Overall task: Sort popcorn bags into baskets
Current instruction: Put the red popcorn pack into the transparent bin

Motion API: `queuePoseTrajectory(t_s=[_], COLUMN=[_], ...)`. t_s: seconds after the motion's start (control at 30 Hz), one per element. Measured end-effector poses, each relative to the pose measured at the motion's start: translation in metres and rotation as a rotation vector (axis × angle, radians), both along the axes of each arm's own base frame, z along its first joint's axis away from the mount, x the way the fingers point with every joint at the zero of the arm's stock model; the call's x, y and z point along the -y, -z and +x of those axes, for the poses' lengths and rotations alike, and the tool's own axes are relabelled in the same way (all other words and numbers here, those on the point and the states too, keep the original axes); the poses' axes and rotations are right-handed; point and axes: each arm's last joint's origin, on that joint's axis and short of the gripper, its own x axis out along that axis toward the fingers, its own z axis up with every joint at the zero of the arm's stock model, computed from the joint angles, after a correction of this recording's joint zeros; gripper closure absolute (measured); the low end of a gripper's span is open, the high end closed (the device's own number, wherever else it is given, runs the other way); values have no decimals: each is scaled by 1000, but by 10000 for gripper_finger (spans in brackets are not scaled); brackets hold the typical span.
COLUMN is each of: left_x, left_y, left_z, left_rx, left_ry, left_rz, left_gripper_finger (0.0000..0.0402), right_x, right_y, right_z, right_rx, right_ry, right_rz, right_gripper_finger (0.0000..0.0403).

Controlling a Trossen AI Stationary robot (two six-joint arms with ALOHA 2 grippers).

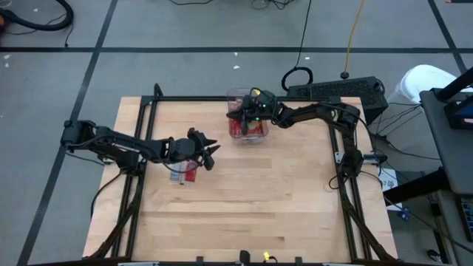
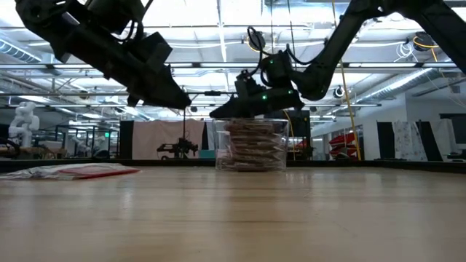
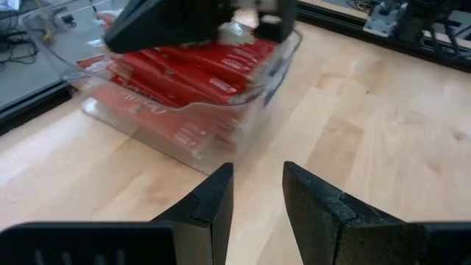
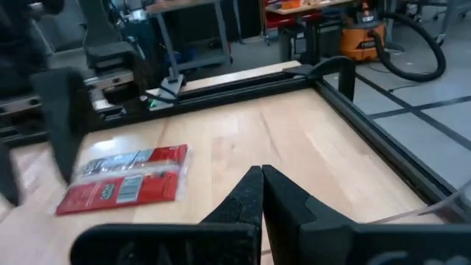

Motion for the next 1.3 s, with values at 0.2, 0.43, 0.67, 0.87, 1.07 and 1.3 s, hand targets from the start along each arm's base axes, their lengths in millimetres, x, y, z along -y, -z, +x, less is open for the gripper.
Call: queuePoseTrajectory(t_s=[0.2, 0.43, 0.67, 0.87, 1.07, 1.3], left_x=[8, 14, 15, 20, 14, 12], left_y=[0, 0, 1, 7, 27, 42], left_z=[0, 0, -1, -5, -24, -43], left_rx=[4, 4, -6, -50, -208, -352], left_ry=[-2, 19, 13, -44, -270, -424], left_rz=[13, 10, 5, -10, -146, -346], left_gripper_finger=[279, 279, 279, 279, 279, 259], right_x=[-9, -19, -29, -64, -116, -169], right_y=[15, 9, -24, -74, -82, -37], right_z=[8, 13, 11, -2, -43, -92], right_rx=[-25, 3, 77, 55, 2, -42], right_ry=[13, 22, -1, -78, -169, -83], right_rz=[-4, -48, -77, -149, -135, -158], right_gripper_finger=[403, 403, 403, 403, 403, 403])
